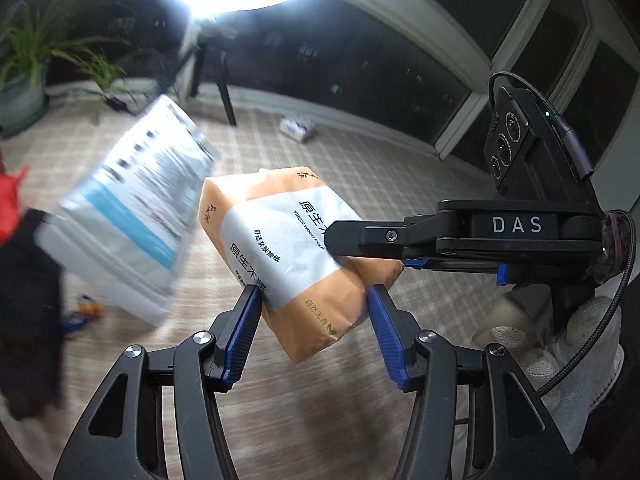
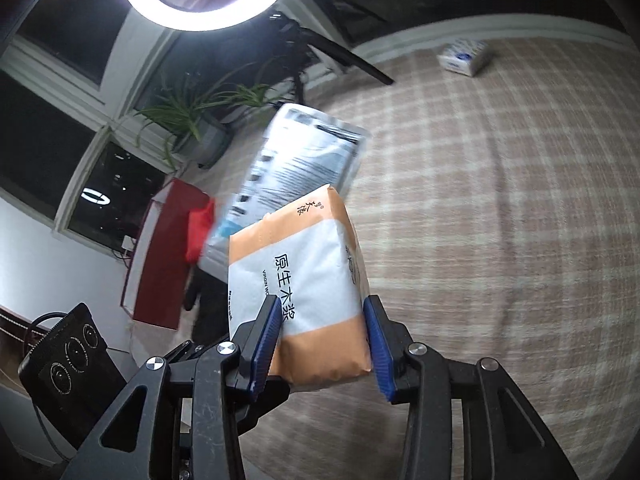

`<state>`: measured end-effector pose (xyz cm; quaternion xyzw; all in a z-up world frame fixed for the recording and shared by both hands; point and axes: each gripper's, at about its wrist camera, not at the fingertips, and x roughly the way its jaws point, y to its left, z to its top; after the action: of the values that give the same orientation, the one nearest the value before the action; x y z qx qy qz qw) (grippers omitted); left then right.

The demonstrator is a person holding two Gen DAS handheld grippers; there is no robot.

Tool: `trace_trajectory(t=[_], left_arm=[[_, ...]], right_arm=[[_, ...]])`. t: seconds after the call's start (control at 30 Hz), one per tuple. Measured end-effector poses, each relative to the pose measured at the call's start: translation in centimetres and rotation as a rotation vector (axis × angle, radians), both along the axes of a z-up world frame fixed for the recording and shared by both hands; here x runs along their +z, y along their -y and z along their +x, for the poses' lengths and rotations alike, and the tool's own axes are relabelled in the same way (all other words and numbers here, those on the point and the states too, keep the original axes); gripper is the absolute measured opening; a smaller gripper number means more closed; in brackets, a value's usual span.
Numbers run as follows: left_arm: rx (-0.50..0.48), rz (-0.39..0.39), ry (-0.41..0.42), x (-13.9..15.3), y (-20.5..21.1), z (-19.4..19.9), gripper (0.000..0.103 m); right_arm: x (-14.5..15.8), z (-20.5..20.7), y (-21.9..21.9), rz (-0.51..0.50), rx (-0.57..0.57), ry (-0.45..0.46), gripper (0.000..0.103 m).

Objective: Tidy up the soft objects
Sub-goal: 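Carry the tissue pack to the red box and lower it inside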

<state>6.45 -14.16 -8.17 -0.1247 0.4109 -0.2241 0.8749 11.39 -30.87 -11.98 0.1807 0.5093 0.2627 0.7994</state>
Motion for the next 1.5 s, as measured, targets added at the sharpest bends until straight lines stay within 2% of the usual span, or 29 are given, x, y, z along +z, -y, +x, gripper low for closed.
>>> trace_trajectory(t=[0.27, 0.63, 0.8, 1.07, 1.5], left_arm=[[0.105, 0.001, 0.079, 3.4, -8.2, -1.4, 0.054], [0.304, 0.01, 0.121, 4.7, -20.4, -3.5, 0.054], [0.378, 0.022, 0.13, 4.9, -25.5, -5.3, 0.054], [0.464, 0.032, 0.125, 4.4, -31.0, -6.5, 0.054], [0.565, 0.052, 0.082, 3.2, -37.7, -7.6, 0.054]], right_arm=[[3.7, -0.8, -9.3, 0.024, 0.104, 0.078, 0.039], [5.7, -1.9, -23.4, 0.048, 0.264, 0.122, 0.039], [5.6, -2.3, -28.7, 0.064, 0.313, 0.119, 0.039], [5.2, -2.7, -35.6, 0.058, 0.373, 0.12, 0.039], [3.2, -2.9, -43.3, 0.053, 0.439, 0.1, 0.039]])
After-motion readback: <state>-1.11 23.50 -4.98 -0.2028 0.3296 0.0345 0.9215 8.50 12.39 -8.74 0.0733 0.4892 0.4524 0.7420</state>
